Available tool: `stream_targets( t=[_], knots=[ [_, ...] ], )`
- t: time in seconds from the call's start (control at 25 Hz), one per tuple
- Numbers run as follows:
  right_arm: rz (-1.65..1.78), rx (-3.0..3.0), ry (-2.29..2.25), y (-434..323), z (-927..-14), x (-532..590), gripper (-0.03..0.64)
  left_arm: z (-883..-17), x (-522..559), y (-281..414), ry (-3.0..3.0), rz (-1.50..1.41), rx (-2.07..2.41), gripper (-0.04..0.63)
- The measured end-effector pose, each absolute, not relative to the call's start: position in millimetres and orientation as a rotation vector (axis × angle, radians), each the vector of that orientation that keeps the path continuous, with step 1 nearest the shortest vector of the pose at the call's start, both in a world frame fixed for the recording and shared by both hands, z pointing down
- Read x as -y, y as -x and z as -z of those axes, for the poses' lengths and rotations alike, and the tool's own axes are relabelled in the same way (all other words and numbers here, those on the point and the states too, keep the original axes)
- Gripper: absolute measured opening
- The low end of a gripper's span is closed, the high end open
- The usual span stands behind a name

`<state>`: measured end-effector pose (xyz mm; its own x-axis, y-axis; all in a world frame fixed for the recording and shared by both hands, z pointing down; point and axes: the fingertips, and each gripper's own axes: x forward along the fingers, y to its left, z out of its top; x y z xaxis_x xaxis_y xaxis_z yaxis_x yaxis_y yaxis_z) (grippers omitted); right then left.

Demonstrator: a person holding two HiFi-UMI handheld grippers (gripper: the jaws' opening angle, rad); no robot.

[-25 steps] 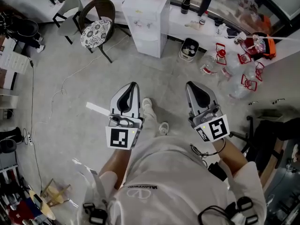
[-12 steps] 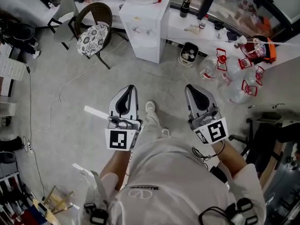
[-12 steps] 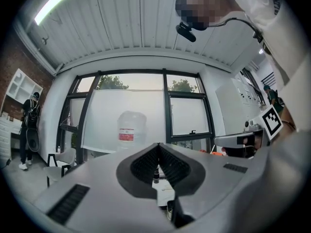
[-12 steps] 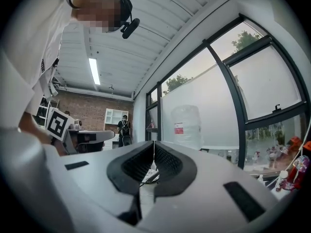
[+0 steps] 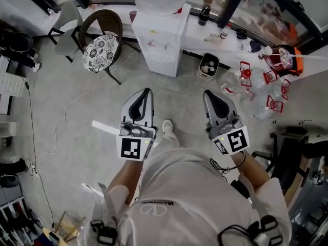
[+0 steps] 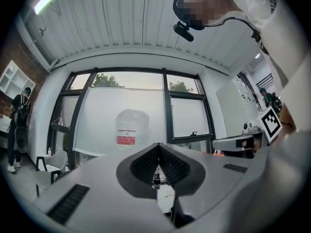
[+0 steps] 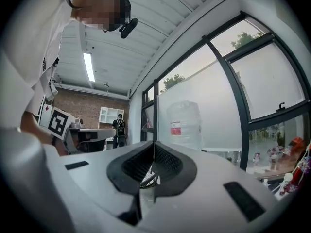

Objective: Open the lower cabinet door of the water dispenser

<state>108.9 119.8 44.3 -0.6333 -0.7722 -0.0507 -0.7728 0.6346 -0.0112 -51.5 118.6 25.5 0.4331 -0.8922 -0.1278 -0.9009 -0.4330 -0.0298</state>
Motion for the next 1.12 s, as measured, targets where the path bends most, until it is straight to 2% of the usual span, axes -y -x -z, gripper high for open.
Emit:
stream_targets(
  t=[0.24,0.64,0.88,1.12],
  knots=[
    [-0.009,-2.814,1.335,-90.5,-50.2,-83.4,0.016,-20.0,-76.7,60.8,2.609,-0.162,-1.561,0.002],
    [0.044,-2.836,1.326,-83.6,-84.9,-30.9,0.016,-61.1,-25.5,49.7,2.675,-0.101,-1.544,0.002],
    [0.053,-2.842,1.289,-91.7,-149.5,17.1,0.016,-141.7,13.0,33.4,2.677,-0.080,-1.598,0.002],
    [0.053,-2.849,1.246,-97.2,-262.8,64.2,0.016,-260.4,56.8,20.4,2.636,-0.064,-1.634,0.002]
  ],
)
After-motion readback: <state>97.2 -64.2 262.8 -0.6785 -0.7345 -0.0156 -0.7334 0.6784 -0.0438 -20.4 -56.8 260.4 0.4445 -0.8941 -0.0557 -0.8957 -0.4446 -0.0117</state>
